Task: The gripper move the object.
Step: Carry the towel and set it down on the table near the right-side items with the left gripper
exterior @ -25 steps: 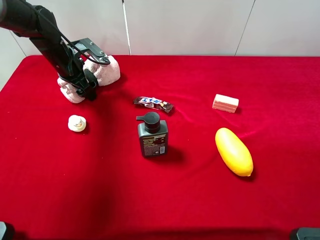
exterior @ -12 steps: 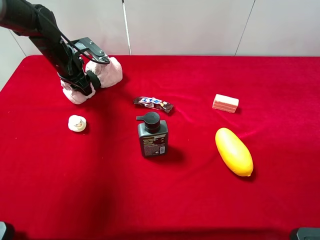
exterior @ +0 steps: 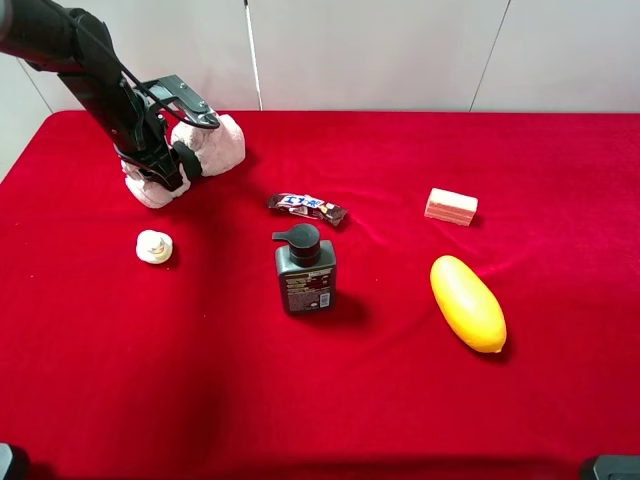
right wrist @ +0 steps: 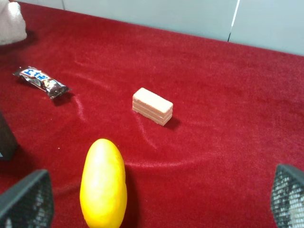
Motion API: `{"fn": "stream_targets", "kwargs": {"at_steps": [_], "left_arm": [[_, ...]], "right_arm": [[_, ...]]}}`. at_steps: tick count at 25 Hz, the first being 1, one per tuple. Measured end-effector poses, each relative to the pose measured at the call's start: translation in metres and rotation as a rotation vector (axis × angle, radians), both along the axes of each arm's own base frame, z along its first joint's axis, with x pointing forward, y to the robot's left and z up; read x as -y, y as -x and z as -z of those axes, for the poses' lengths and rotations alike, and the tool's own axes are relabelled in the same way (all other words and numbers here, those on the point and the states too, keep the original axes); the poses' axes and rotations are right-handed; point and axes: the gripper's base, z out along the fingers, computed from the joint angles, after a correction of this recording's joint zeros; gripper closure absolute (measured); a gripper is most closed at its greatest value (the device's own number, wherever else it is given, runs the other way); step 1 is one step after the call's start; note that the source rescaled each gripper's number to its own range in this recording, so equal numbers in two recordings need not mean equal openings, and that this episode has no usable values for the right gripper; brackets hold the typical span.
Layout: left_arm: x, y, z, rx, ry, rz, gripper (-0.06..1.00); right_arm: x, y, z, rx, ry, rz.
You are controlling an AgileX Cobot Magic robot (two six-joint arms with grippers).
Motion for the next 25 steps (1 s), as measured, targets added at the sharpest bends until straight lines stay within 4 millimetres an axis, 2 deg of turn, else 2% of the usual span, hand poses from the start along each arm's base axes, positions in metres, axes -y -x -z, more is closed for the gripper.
{"fn": "stream_targets", "kwargs": {"at_steps": [7,11,17,25], "left_arm": [[0.000,0.000,-0.001,-0.005,-0.001,0.001,0.91],[0.001,-0.002,-0.008,-0.037,-0.004,0.004,0.91],[0.008,-0.011,-0.034,-0.115,0.002,-0.039,0.93],[0.031,-0.022,-0.082,-0.131,-0.036,-0.082,0.93]], "right_arm": [[0.000,0.000,0.000,0.000,0.000,0.000],[0.000,0.000,0.000,0.000,0.000,0.000],[0.000,0.000,0.000,0.000,0.000,0.000],[0.000,0.000,0.000,0.000,0.000,0.000]]}}
